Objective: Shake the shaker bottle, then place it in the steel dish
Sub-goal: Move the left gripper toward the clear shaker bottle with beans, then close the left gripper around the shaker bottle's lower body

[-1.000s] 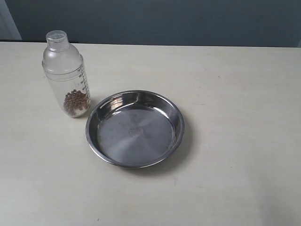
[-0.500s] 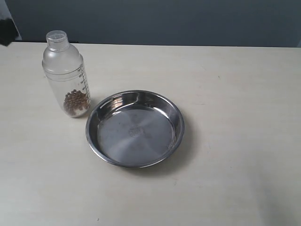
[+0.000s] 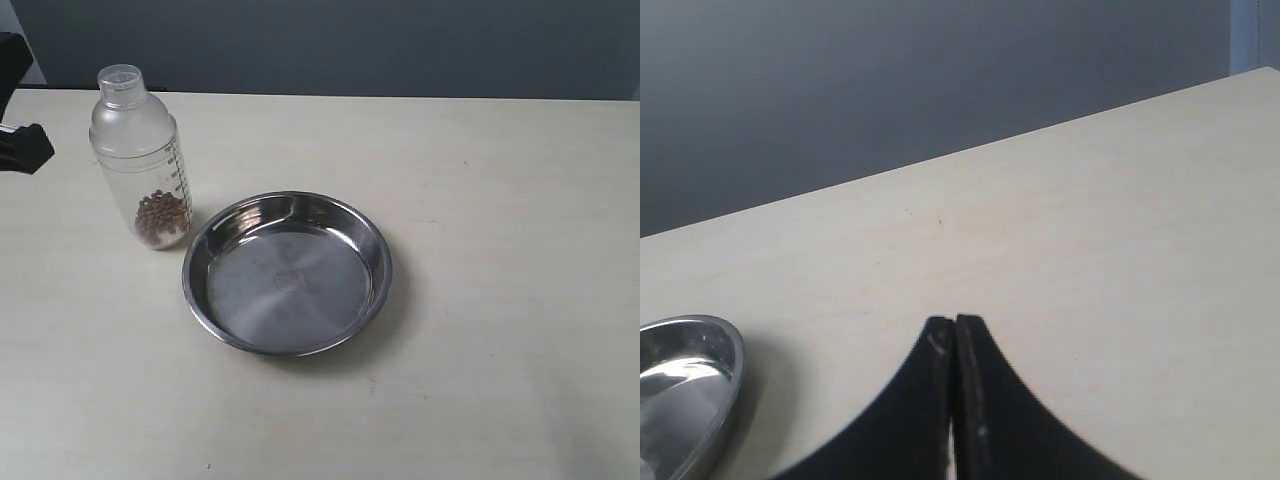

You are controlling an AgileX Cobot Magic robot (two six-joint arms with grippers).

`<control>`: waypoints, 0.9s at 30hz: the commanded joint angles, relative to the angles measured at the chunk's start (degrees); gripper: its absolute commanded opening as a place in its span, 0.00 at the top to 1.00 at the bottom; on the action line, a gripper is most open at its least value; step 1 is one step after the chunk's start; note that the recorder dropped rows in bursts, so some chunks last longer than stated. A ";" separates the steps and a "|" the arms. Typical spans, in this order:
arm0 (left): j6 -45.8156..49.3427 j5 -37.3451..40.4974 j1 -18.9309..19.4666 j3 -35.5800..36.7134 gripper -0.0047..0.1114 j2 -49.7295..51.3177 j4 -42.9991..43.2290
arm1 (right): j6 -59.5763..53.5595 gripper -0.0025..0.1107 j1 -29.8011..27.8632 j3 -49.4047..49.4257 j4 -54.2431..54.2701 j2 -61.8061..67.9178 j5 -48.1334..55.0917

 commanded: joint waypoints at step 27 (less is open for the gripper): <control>5.62 -33.25 0.85 -9.16 0.05 38.31 -4.87 | -0.17 0.98 -0.18 0.04 0.02 -0.28 -0.61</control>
